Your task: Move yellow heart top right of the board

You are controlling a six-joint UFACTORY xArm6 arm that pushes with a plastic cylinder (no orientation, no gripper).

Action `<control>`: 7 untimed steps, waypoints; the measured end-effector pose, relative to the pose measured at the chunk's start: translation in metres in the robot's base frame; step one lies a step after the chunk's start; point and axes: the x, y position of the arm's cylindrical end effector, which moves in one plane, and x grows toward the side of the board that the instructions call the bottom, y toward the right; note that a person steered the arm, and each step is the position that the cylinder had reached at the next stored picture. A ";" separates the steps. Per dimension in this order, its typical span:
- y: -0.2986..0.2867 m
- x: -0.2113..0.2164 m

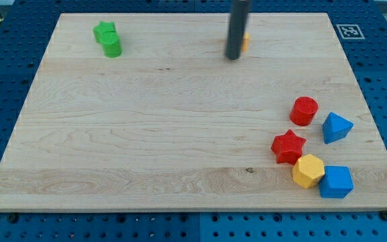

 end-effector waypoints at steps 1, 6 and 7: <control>-0.073 -0.006; 0.008 -0.055; 0.005 -0.033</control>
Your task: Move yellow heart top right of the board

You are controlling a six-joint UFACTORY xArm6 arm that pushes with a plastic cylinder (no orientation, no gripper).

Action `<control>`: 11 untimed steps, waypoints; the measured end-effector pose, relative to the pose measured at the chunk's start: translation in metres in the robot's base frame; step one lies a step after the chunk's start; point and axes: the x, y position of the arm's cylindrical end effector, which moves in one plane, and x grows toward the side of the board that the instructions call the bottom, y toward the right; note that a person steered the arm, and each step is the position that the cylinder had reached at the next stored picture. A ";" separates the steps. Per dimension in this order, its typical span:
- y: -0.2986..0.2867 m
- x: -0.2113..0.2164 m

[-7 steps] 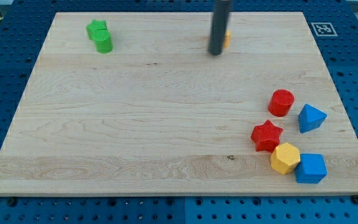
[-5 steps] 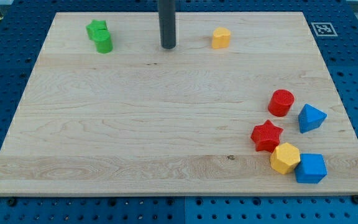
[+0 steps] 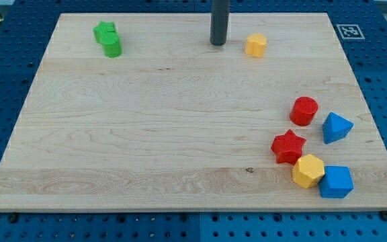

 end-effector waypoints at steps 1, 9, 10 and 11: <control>0.014 0.011; 0.184 0.038; 0.205 0.029; 0.204 0.005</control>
